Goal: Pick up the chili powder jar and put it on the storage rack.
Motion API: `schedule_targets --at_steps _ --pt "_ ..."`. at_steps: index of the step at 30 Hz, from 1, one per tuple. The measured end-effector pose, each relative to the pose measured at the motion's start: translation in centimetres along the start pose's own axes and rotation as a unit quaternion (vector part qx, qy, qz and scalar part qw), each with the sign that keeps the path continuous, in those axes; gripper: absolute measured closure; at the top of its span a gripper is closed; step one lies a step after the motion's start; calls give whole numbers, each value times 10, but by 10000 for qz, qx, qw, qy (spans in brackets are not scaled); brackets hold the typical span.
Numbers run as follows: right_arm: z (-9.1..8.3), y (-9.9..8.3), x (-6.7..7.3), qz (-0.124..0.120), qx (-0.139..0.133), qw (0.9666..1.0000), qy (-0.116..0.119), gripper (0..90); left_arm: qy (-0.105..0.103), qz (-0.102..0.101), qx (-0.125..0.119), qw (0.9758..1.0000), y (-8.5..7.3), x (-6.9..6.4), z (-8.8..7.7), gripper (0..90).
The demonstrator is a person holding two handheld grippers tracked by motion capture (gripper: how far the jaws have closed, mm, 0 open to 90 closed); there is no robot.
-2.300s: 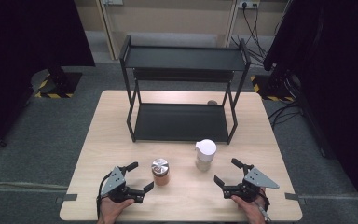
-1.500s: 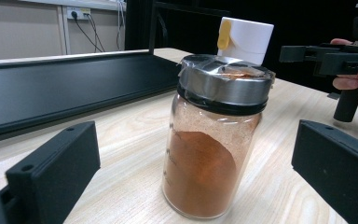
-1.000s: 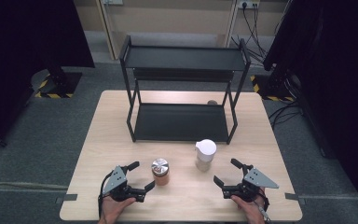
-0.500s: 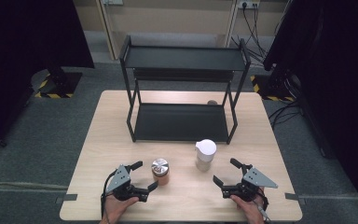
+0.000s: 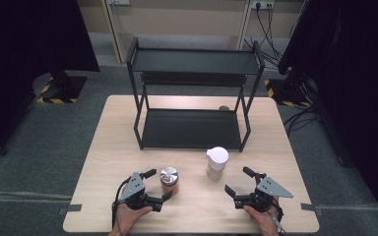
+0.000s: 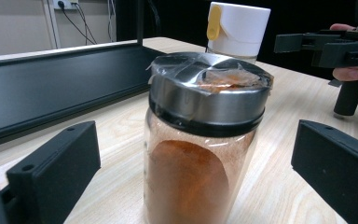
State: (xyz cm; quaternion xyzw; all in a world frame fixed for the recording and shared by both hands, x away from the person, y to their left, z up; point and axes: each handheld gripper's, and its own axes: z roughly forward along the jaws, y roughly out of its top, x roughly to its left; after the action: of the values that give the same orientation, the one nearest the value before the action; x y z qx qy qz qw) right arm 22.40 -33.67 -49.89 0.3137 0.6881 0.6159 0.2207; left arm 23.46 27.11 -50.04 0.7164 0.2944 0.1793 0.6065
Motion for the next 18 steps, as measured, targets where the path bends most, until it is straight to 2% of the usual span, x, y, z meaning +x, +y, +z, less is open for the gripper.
schedule_targets --at_steps 9,12,18 --pt "0 -1 0 22 -18 10000 15 4 14 6 143 9999 4 -2 10 17" --pt "0 -1 -1 26 -23 10000 20 4 20 52 180 9998 5 -2 12 47" --pt "0 -1 -1 31 -25 10000 33 4 40 20 236 9997 7 0 14 79"
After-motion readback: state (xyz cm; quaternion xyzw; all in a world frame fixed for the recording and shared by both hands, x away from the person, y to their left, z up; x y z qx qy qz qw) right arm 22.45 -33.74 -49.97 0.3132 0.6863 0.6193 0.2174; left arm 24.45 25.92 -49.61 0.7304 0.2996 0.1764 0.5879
